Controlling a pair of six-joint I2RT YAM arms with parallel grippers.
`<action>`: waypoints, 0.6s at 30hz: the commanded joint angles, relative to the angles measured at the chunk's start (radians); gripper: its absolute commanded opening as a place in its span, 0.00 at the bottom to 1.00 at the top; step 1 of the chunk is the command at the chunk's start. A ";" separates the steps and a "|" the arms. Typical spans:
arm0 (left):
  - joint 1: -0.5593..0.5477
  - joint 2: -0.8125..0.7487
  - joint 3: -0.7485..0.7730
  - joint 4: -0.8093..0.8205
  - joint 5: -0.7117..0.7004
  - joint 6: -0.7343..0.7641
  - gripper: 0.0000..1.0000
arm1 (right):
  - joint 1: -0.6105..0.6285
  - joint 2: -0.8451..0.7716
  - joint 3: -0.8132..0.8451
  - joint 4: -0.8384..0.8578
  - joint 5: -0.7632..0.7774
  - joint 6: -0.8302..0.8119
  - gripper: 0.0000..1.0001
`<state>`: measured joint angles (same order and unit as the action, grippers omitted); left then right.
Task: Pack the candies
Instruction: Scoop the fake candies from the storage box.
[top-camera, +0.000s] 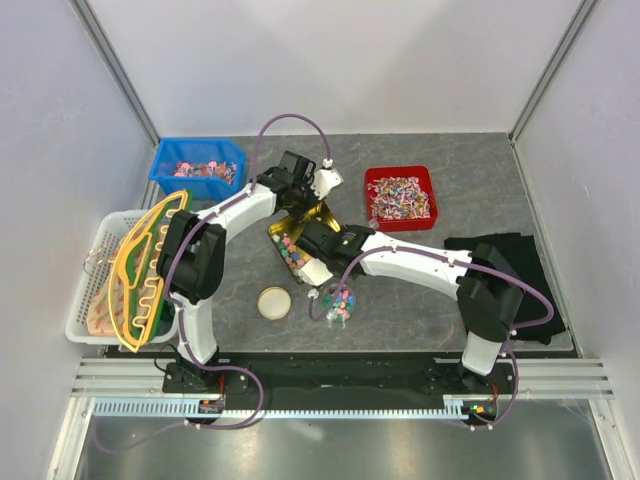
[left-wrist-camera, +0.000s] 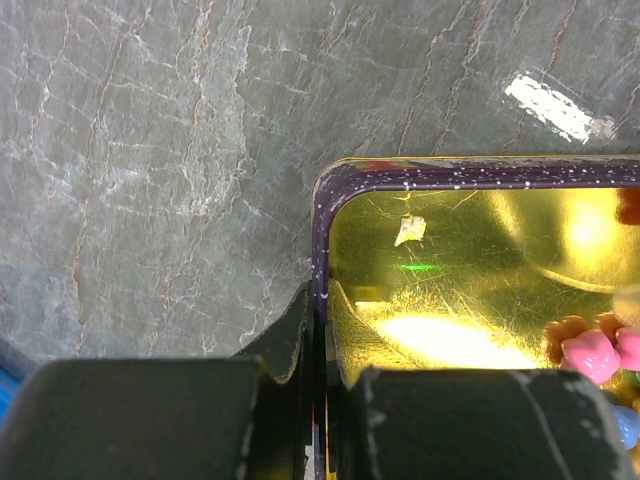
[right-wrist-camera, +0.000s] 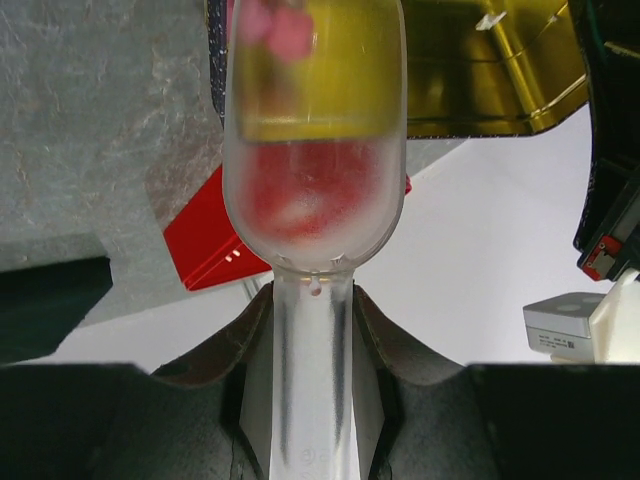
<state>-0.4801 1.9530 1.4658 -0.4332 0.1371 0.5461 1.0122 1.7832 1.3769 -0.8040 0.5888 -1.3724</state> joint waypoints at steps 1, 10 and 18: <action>-0.006 -0.058 0.004 0.135 0.071 0.028 0.02 | 0.003 0.007 0.027 -0.055 -0.170 0.042 0.00; -0.022 -0.078 -0.018 0.171 0.101 0.014 0.02 | -0.012 0.024 0.034 -0.011 -0.299 0.134 0.00; -0.045 -0.118 -0.054 0.226 0.096 0.014 0.02 | -0.026 0.047 0.028 -0.004 -0.319 0.130 0.00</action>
<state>-0.4927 1.9495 1.4120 -0.3588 0.1623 0.5777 0.9768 1.7844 1.3979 -0.8028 0.3878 -1.2514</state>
